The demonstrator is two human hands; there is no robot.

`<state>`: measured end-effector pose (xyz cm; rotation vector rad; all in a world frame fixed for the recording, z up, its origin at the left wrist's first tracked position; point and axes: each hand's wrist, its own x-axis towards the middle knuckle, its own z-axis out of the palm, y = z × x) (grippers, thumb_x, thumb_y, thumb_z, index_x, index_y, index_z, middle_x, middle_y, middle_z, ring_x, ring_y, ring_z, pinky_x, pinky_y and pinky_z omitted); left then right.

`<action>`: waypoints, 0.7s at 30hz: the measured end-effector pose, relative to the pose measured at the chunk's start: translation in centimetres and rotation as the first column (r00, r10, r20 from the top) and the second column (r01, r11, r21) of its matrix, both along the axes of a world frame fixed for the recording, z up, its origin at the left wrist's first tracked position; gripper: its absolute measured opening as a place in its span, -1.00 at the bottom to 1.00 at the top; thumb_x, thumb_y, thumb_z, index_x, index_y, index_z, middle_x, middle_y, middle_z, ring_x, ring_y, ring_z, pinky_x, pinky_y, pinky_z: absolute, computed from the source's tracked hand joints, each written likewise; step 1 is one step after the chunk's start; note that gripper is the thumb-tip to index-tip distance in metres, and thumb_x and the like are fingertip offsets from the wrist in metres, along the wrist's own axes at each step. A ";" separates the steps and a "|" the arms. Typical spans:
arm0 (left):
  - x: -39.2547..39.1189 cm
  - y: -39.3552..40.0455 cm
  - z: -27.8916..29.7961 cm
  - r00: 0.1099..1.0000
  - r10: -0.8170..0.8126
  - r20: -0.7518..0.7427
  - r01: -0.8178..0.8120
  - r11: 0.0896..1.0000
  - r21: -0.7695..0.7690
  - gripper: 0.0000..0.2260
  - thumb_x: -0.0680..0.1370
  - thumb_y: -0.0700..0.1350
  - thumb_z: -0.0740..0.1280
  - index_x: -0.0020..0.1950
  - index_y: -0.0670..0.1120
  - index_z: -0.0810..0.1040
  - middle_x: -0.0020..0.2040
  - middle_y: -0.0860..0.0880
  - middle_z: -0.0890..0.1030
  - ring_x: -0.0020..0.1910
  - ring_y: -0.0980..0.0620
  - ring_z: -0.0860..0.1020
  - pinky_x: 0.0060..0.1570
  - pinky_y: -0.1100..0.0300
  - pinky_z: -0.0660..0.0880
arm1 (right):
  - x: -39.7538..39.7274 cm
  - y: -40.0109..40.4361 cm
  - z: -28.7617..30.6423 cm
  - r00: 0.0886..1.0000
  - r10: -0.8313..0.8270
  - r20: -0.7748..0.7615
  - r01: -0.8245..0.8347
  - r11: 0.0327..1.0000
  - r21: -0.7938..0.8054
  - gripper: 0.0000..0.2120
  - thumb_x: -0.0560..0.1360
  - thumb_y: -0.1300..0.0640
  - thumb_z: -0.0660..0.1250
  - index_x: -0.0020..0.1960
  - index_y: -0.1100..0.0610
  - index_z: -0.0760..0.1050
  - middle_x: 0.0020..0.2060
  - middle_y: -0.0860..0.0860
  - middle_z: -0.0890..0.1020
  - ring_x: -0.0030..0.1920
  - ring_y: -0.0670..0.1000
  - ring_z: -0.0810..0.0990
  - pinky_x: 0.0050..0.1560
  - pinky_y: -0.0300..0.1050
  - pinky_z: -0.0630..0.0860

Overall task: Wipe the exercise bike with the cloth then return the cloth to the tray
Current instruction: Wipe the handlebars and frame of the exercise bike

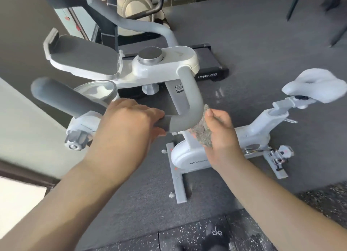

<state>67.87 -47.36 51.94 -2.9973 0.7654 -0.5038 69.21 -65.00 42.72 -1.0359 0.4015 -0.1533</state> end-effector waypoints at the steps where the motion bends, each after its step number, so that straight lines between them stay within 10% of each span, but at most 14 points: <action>1: 0.0 0.0 -0.1 1.000 0.002 0.011 -0.003 1.000 0.001 -0.79 0.34 0.02 0.51 -0.13 -0.07 0.67 -0.32 -0.05 0.66 -0.29 -0.18 0.55 -0.14 0.00 0.48 | -0.8 0.5 -0.2 1.000 -0.014 0.010 0.014 0.999 -0.033 -0.97 0.45 0.01 0.38 -0.12 -0.07 0.55 0.02 0.03 0.65 0.22 0.22 0.54 0.24 0.20 0.47; 7: 0.1 0.1 -0.2 1.000 0.013 0.024 -0.013 1.000 0.005 -0.77 0.36 0.06 0.38 -0.17 -0.08 0.66 -0.36 -0.07 0.64 -0.30 -0.17 0.54 -0.09 0.03 0.45 | -2.7 1.6 -0.7 0.998 -0.061 -0.031 0.062 0.998 0.008 -0.81 0.43 -0.03 0.40 0.00 0.01 0.54 0.08 0.13 0.65 0.18 0.16 0.58 0.32 0.23 0.41; 12: -0.8 1.1 1.4 0.999 0.015 0.042 -0.018 0.998 0.060 -0.84 0.40 -0.03 0.41 -0.04 0.00 0.65 -0.17 -0.05 0.69 -0.08 -0.15 0.61 0.35 -0.02 0.19 | -1.6 1.4 0.1 0.988 -0.143 -0.058 0.148 0.984 0.102 -0.93 0.53 0.15 0.34 -0.05 -0.02 0.50 -0.22 -0.32 0.63 0.09 -0.07 0.57 0.35 0.09 0.40; 21: -1.1 8.7 6.2 0.987 0.097 -0.131 -0.111 0.989 -0.103 -0.73 0.44 0.26 0.21 0.13 0.48 0.37 0.20 -0.01 0.58 0.20 -0.14 0.51 0.28 -0.23 0.36 | -4.1 5.1 0.6 0.991 0.000 -0.133 0.041 0.953 0.300 -0.85 0.53 0.18 0.34 0.09 0.16 0.49 0.15 0.24 0.60 0.21 0.26 0.55 0.28 0.25 0.44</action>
